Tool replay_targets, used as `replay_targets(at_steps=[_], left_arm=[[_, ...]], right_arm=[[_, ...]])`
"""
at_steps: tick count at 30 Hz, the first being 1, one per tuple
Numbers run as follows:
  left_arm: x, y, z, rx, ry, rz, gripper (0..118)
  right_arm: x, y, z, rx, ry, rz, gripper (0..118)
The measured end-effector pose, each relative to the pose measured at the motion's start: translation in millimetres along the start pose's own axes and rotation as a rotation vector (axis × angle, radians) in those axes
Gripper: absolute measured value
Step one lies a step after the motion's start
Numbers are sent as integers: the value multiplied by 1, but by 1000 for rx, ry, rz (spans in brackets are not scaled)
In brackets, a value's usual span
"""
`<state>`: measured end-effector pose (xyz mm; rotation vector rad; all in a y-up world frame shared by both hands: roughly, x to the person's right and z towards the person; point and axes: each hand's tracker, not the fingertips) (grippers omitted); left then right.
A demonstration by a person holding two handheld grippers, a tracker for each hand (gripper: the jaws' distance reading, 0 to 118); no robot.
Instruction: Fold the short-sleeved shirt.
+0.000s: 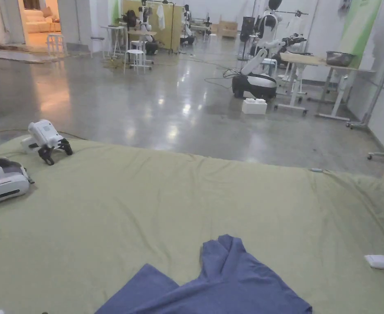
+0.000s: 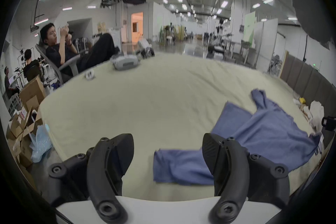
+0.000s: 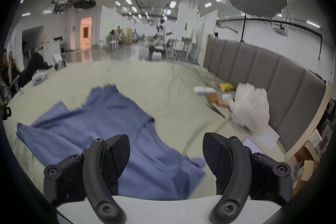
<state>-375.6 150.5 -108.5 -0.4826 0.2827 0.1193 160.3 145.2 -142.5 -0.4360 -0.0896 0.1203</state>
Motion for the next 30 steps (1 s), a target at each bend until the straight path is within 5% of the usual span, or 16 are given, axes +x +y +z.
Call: replay_targets(at_steps=[6, 8, 10, 11, 15, 23, 30], left_arm=[[51, 45, 10, 119, -119, -35, 74], [73, 58, 11, 163, -130, -60, 54], [87, 55, 6, 208, -141, -103, 28], [94, 55, 5, 235, -144, -119, 21], [119, 55, 8, 286, -165, -142, 0], [115, 45, 8, 282, -156, -143, 0], [36, 19, -35, 8, -57, -76, 0]], right_arm=[[-55, 44, 9, 168, 113, -67, 78], [-74, 54, 12, 200, 124, -76, 58], [-89, 64, 13, 244, 137, -80, 19], [-96, 67, 14, 273, 130, -81, 9], [-115, 77, 16, 307, 141, -60, 0], [-122, 76, 14, 337, 155, -29, 0], [-123, 55, -5, 220, 165, 7, 0]])
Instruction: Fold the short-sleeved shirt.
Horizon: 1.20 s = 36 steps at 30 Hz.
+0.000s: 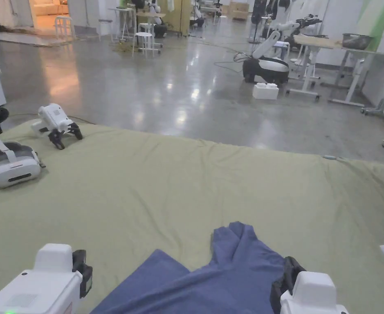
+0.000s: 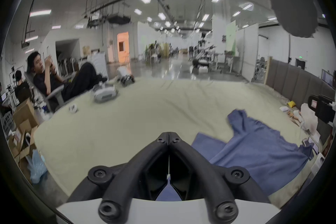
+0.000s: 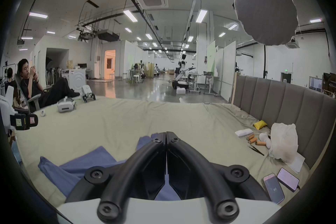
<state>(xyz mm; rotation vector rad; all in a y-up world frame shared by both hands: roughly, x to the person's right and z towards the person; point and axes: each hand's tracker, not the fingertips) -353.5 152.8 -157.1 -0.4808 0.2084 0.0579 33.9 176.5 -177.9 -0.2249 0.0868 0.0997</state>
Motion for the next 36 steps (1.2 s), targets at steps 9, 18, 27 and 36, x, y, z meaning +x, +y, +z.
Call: replay_targets(at_steps=[9, 18, 27, 36], left_arm=[[-70, -33, -48, -400, 35, 144, 63], [-46, -67, -70, -501, 103, 81, 64], [-17, -62, -48, -449, 48, -21, 2], [-45, -62, -41, -369, 61, 100, 1]], right_arm=[[0, -32, -16, -117, 17, 12, 0], [5, -52, -35, -232, 20, 14, 0], [33, -44, -157, -422, 85, 35, 26], [50, -47, -339, -652, 182, 217, 89]])
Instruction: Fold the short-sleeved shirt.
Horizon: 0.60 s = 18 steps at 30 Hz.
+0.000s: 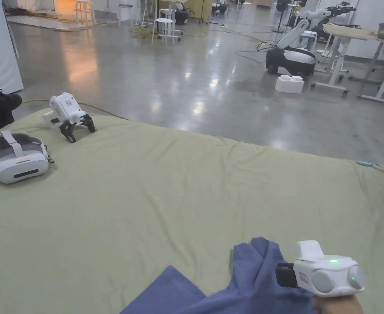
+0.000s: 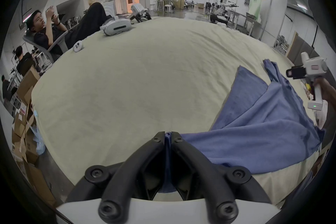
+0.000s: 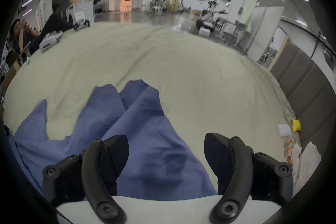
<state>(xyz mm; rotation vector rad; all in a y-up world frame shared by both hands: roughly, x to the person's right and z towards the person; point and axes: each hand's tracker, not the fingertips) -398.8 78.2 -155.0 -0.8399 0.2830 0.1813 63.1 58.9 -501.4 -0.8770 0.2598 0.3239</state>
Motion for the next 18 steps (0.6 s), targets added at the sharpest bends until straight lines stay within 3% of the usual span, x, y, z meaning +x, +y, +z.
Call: replay_targets(at_steps=[2, 4, 5, 7, 11, 18], left_arm=[[0, 1, 1, 2, -3, 5, 1], [1, 0, 1, 5, -2, -1, 1], [0, 0, 0, 4, -2, -4, 1], [-1, 1, 0, 3, 1, -6, 1], [1, 5, 2, 20, -1, -8, 1], [-2, 29, 24, 183, -46, -19, 1]], right_arm=[[6, 5, -20, -89, 22, -6, 79], [9, 3, -30, -111, 85, -12, 36], [10, 1, -32, -112, 138, -26, 23], [5, 0, -30, -97, 134, -23, 5], [-2, -2, -17, -73, 101, -26, 2], [19, 10, 72, 159, 69, -70, 1]])
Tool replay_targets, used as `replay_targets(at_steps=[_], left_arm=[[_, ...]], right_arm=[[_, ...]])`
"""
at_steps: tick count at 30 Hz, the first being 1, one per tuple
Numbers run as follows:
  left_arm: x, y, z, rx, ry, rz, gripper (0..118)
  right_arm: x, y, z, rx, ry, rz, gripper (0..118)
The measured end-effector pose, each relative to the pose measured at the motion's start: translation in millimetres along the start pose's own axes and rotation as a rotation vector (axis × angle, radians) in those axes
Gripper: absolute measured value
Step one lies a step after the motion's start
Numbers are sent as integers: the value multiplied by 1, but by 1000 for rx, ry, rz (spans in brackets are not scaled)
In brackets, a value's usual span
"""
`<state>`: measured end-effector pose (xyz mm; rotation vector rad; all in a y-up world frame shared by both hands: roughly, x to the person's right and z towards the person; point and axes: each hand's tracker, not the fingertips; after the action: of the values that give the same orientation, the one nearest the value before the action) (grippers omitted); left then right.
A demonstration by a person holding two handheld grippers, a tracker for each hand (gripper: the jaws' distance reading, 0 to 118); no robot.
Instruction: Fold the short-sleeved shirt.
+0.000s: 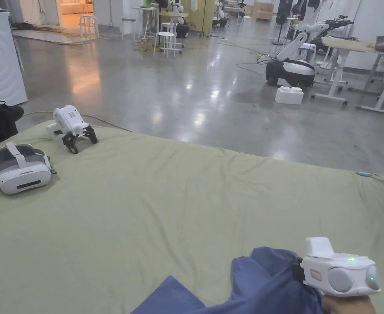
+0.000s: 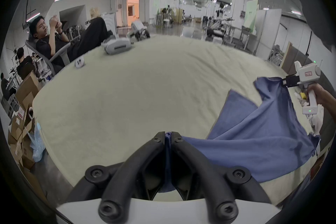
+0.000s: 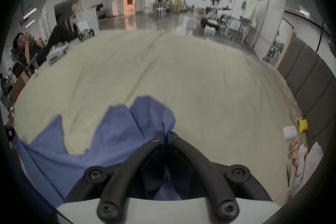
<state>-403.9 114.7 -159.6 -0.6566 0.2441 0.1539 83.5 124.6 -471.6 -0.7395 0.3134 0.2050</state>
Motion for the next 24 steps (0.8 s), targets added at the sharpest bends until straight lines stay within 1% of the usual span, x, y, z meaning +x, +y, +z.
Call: replay_targets(at_steps=[3, 6, 8, 10, 12, 14, 17, 21, 24], left_arm=[[4, 28, 11, 91, -30, -34, 1], [15, 65, 28, 180, -70, -55, 1], [20, 93, 35, 231, -84, -64, 1], [25, 123, 37, 280, -101, -84, 1], [32, 158, 39, 327, -114, -89, 1], [44, 191, 45, 364, -137, -98, 1], [65, 244, 51, 400, -151, -122, 1], [87, 310, 56, 445, -162, -130, 1], [97, 352, 54, 456, -172, -122, 1]], right_arm=[[5, 26, 57, 102, -70, 28, 1], [18, 55, 117, 207, -108, 4, 1], [28, 73, 156, 281, -148, 3, 1], [39, 91, 190, 343, -187, -9, 1], [50, 109, 224, 401, -205, -24, 1], [52, 125, 255, 448, -240, -17, 1], [59, 148, 288, 506, -301, -5, 1], [71, 176, 316, 553, -349, -40, 1], [76, 194, 329, 580, -389, -49, 1]])
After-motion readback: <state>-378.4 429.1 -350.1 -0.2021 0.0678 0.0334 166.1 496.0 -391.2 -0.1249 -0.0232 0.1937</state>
